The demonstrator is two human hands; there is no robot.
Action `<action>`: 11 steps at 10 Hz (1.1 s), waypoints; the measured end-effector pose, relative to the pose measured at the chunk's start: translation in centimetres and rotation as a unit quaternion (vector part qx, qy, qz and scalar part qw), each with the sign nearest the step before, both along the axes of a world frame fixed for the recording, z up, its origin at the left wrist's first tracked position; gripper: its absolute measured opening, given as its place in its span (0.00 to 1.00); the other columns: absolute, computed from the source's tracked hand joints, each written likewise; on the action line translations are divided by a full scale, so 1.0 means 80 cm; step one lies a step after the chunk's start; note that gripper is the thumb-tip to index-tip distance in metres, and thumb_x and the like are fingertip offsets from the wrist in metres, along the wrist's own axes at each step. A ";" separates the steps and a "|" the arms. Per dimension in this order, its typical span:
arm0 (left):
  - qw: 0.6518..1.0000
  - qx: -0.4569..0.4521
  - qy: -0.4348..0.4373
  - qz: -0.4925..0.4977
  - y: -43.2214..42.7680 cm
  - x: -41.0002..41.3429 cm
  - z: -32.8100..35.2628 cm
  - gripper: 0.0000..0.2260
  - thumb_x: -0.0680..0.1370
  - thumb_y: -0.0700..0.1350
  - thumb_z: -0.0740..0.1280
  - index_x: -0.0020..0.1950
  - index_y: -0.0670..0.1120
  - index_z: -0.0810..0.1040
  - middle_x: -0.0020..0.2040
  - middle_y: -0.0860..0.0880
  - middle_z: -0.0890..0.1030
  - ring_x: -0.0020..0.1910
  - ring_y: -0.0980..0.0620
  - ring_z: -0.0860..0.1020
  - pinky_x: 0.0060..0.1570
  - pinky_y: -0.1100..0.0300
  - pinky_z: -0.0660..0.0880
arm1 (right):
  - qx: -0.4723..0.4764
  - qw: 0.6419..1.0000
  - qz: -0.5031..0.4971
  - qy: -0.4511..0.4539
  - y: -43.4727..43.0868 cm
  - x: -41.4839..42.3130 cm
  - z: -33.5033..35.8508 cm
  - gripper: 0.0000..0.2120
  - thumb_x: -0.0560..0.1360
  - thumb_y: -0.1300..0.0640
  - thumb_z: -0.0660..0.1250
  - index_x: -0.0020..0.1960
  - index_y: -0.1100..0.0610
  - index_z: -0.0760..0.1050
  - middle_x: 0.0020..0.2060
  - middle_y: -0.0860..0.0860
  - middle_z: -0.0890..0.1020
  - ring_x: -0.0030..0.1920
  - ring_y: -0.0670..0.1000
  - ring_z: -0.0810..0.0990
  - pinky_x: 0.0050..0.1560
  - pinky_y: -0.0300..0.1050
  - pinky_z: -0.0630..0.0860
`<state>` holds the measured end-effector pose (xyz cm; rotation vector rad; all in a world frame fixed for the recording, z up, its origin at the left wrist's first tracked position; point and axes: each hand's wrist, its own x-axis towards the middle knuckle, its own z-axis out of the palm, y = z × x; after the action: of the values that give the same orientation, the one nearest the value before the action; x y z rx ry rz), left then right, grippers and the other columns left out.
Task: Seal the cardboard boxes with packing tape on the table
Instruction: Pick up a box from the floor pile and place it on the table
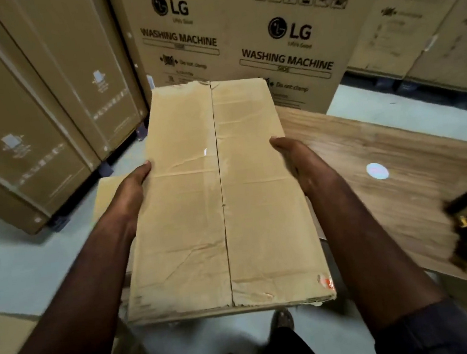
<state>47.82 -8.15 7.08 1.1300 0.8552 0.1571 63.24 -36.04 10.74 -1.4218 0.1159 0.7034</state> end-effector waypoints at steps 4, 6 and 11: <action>0.991 0.003 -0.004 -0.132 -0.211 0.104 0.015 0.15 0.83 0.56 0.62 0.54 0.47 0.83 0.46 0.45 0.87 0.37 0.49 0.85 0.44 0.54 0.78 | -0.015 0.987 -0.155 0.031 -0.240 0.031 -0.021 0.27 0.71 0.45 0.75 0.65 0.56 0.79 0.53 0.55 0.86 0.49 0.57 0.86 0.48 0.52 0.82; 0.986 -0.011 0.006 -0.166 -0.326 0.166 0.009 0.18 0.82 0.57 0.61 0.63 0.46 0.81 0.50 0.43 0.86 0.41 0.47 0.85 0.44 0.53 0.79 | 0.022 0.987 -0.151 0.049 -0.359 0.079 -0.026 0.16 0.78 0.48 0.66 0.60 0.55 0.82 0.48 0.54 0.86 0.43 0.55 0.85 0.49 0.49 0.81; 0.980 0.018 0.018 -0.198 -0.507 0.296 -0.008 0.14 0.83 0.54 0.61 0.56 0.47 0.81 0.42 0.47 0.87 0.36 0.51 0.85 0.36 0.59 0.79 | 0.025 0.980 -0.193 0.044 -0.537 0.162 -0.072 0.11 0.77 0.58 0.68 0.59 0.58 0.80 0.47 0.52 0.84 0.48 0.54 0.82 0.61 0.52 0.76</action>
<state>71.54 -48.67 6.48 1.3170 0.6463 -0.1783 76.17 -79.00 4.95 -1.2707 0.4302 0.4432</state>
